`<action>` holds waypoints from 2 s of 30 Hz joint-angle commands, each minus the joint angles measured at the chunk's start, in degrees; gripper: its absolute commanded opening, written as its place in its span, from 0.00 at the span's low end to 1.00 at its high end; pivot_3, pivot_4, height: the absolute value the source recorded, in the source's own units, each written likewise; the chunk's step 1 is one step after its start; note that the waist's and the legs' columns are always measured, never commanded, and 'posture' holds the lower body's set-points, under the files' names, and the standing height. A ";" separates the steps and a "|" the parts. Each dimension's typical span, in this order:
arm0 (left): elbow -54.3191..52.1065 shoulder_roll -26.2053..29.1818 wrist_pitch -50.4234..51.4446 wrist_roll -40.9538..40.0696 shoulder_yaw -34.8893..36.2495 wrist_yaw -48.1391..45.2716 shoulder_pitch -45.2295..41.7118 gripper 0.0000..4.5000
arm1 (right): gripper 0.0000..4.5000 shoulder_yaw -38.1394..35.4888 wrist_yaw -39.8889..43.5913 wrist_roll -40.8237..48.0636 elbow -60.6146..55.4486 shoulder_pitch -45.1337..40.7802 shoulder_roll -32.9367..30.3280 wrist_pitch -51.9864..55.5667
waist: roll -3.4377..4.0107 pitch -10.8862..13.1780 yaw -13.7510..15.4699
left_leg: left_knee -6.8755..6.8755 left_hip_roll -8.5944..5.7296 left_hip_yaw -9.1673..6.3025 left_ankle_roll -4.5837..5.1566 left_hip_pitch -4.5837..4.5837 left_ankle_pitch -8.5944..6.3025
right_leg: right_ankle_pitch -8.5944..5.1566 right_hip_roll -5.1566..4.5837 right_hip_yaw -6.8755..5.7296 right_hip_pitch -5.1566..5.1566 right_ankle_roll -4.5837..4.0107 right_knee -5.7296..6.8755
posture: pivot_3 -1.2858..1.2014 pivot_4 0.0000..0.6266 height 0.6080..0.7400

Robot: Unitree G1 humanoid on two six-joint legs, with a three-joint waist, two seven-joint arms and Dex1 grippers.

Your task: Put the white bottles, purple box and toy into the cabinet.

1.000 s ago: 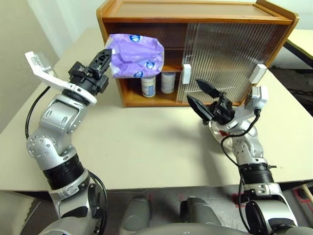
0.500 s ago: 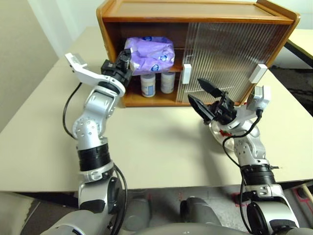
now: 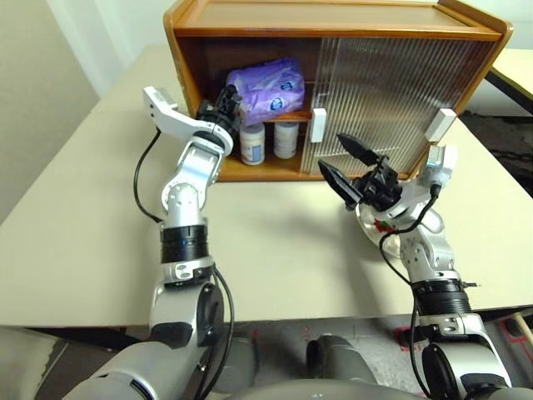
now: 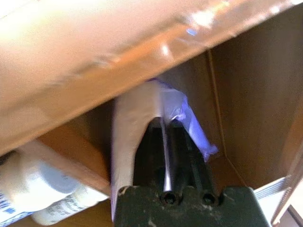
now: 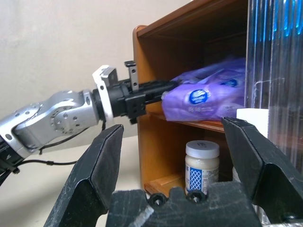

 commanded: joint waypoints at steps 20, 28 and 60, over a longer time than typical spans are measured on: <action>-27.70 22.05 11.04 12.46 -12.42 -24.76 15.55 0.39 | 1.00 0.96 0.85 -0.03 0.62 -0.21 0.28 -0.53 | 0.03 -0.01 -0.19 | -0.62 0.03 0.05 -0.22 0.14 -0.11 | 0.08 -0.12 -0.05 -0.09 -0.12 -0.12 | 0.58 0.00 1.00; -18.24 17.81 9.00 20.83 -17.33 -27.66 10.88 0.01 | 1.00 1.29 0.55 -0.26 0.20 0.97 0.99 -0.78 | 0.04 -0.02 -0.18 | -0.62 0.02 0.05 0.03 0.16 0.03 | 0.08 -0.11 -0.05 -0.08 -0.12 -0.12 | 0.58 0.00 1.00; -6.05 12.91 3.29 30.85 -13.88 -38.67 5.34 0.49 | 1.00 0.81 -1.79 0.20 -2.01 2.55 -0.69 -0.37 | 0.06 -0.03 -3.20 | -0.56 0.03 0.05 0.14 0.11 0.09 | 0.22 -0.12 0.05 -0.09 -0.04 -0.08 | 0.56 0.00 1.00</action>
